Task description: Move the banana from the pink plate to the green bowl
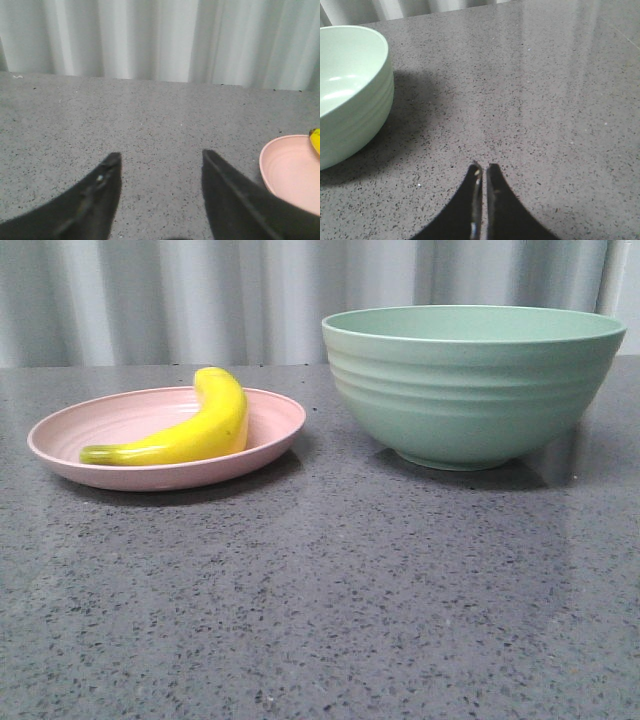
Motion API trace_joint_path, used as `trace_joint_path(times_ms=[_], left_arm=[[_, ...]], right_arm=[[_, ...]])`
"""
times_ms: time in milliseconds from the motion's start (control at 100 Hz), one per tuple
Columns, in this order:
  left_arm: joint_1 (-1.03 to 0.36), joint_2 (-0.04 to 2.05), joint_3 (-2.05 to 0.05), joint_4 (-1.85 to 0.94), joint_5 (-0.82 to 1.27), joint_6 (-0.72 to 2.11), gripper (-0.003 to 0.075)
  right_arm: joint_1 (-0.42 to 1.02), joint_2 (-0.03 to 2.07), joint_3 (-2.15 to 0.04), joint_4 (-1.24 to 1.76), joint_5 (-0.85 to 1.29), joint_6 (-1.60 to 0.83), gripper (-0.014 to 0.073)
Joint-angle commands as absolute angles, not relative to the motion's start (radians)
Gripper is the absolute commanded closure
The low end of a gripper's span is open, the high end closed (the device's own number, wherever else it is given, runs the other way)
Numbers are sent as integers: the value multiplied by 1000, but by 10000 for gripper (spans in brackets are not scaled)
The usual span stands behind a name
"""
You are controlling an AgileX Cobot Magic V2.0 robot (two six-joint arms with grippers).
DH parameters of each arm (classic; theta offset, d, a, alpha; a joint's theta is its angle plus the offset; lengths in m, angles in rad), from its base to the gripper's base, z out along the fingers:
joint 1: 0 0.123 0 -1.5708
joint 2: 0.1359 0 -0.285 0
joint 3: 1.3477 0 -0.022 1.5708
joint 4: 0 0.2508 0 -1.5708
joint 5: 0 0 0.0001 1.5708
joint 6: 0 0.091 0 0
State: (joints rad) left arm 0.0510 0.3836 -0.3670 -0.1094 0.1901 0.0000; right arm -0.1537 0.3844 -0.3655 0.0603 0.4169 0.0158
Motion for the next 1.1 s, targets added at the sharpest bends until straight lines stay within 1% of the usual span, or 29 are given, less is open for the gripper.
trace_joint_path(times_ms=[0,120,220,360,520,690,810,950,1090], left_arm=[[52,407,-403,-138,60,0,250],[47,423,-403,-160,35,0,284],[12,449,-403,-160,37,8,288],[-95,507,-407,-160,26,8,288],[-257,626,-452,-144,24,8,288],[-424,796,-555,-116,35,8,288],[-510,924,-645,-116,84,8,288],[-566,1076,-757,-118,156,8,288],[-576,1212,-875,-182,255,8,288]], right_arm=[[-152,399,-402,63,343,10,673],[-152,399,-402,63,343,10,673],[-152,399,-402,63,343,10,673],[-152,399,-402,63,343,10,673],[-152,399,-402,63,337,10,673],[-152,399,-402,63,336,10,673],[-152,399,-402,63,336,10,673],[-152,399,-402,63,336,10,673],[-152,399,-402,63,336,10,673]])
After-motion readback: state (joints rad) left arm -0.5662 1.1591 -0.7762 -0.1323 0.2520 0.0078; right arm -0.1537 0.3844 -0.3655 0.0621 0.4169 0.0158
